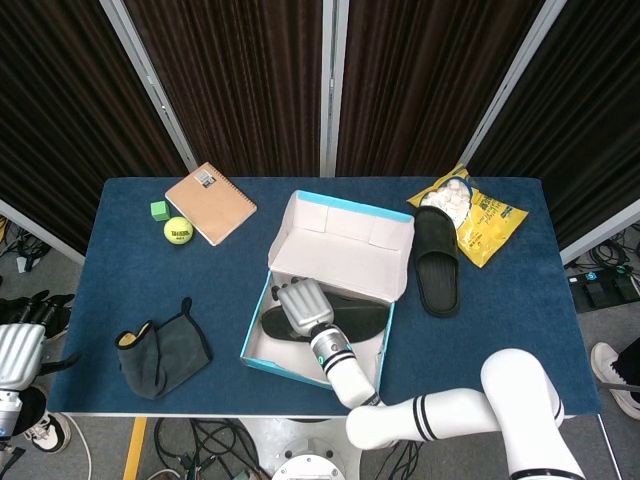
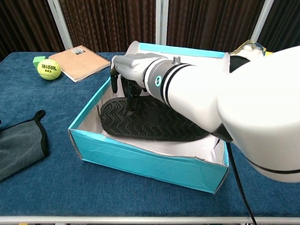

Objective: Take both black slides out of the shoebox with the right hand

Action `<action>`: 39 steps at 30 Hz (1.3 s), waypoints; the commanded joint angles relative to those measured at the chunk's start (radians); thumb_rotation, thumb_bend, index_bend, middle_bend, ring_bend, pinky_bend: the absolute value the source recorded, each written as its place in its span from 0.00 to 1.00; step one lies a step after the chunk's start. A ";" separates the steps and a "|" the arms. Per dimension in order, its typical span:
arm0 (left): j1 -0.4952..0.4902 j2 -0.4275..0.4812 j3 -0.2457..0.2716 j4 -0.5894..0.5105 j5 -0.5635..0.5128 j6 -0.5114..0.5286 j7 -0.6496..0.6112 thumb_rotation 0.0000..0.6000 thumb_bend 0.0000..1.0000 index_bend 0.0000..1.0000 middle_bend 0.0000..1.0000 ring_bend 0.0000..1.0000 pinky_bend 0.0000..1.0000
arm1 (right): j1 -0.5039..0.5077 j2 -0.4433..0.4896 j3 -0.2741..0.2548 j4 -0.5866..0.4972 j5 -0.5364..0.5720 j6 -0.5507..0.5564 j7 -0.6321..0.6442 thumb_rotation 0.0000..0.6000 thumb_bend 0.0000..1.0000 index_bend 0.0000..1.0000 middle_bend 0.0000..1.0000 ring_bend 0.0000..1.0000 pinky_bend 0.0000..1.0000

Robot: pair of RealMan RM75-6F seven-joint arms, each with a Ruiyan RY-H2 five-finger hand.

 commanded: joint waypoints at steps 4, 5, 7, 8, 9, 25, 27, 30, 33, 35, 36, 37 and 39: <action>0.001 -0.004 0.000 0.008 -0.002 -0.002 -0.004 1.00 0.00 0.16 0.19 0.10 0.32 | 0.014 -0.024 0.006 0.042 0.017 -0.015 -0.013 1.00 0.10 0.37 0.42 0.29 0.43; 0.002 -0.004 0.000 0.009 -0.002 -0.002 -0.005 1.00 0.00 0.16 0.19 0.10 0.32 | 0.015 -0.026 0.007 0.046 0.017 -0.017 -0.012 1.00 0.10 0.37 0.41 0.29 0.43; 0.002 -0.005 0.001 0.012 -0.002 -0.003 -0.007 1.00 0.00 0.16 0.19 0.10 0.32 | 0.017 -0.032 0.009 0.055 0.015 -0.020 -0.011 1.00 0.10 0.37 0.40 0.29 0.43; 0.002 -0.005 0.002 0.013 -0.002 -0.004 -0.008 1.00 0.00 0.16 0.19 0.10 0.32 | 0.018 -0.034 0.009 0.059 0.017 -0.026 -0.011 1.00 0.10 0.37 0.40 0.29 0.43; 0.002 -0.005 0.002 0.013 -0.002 -0.004 -0.009 1.00 0.00 0.16 0.19 0.10 0.32 | 0.018 -0.035 0.008 0.061 0.021 -0.029 -0.013 1.00 0.10 0.37 0.40 0.29 0.43; 0.003 -0.005 0.003 0.018 0.001 -0.004 -0.015 1.00 0.00 0.16 0.19 0.10 0.32 | 0.029 -0.053 -0.008 0.085 0.049 -0.025 -0.063 1.00 0.25 0.65 0.58 0.48 0.63; 0.003 -0.005 0.003 0.017 0.001 -0.004 -0.015 1.00 0.00 0.16 0.19 0.10 0.32 | 0.028 -0.052 -0.007 0.083 0.046 -0.021 -0.064 1.00 0.30 0.70 0.62 0.52 0.67; 0.003 -0.003 0.003 0.014 0.003 -0.003 -0.015 1.00 0.00 0.16 0.19 0.10 0.32 | 0.022 -0.045 -0.002 0.069 0.025 -0.018 -0.051 1.00 0.33 0.78 0.67 0.57 0.73; 0.002 0.001 0.002 0.009 0.003 -0.002 -0.013 1.00 0.00 0.16 0.19 0.10 0.32 | 0.005 -0.025 0.002 0.033 -0.023 -0.004 -0.018 1.00 0.35 0.81 0.69 0.59 0.75; 0.001 0.003 0.002 0.006 0.005 -0.002 -0.011 1.00 0.00 0.16 0.19 0.10 0.32 | -0.010 -0.005 0.003 0.002 -0.053 0.010 0.003 1.00 0.35 0.81 0.70 0.59 0.76; 0.001 0.004 0.003 0.003 0.006 -0.003 -0.009 1.00 0.00 0.16 0.19 0.10 0.32 | -0.021 0.008 0.002 -0.019 -0.073 0.017 0.017 1.00 0.35 0.82 0.70 0.59 0.76; 0.000 0.005 0.003 0.000 0.007 -0.003 -0.007 1.00 0.00 0.16 0.19 0.10 0.32 | -0.030 0.019 0.001 -0.034 -0.088 0.022 0.030 1.00 0.35 0.82 0.70 0.59 0.76; -0.001 0.005 0.004 -0.005 0.009 -0.003 -0.002 1.00 0.00 0.16 0.19 0.10 0.32 | -0.055 0.044 -0.001 -0.066 -0.131 0.023 0.075 1.00 0.35 0.82 0.70 0.59 0.76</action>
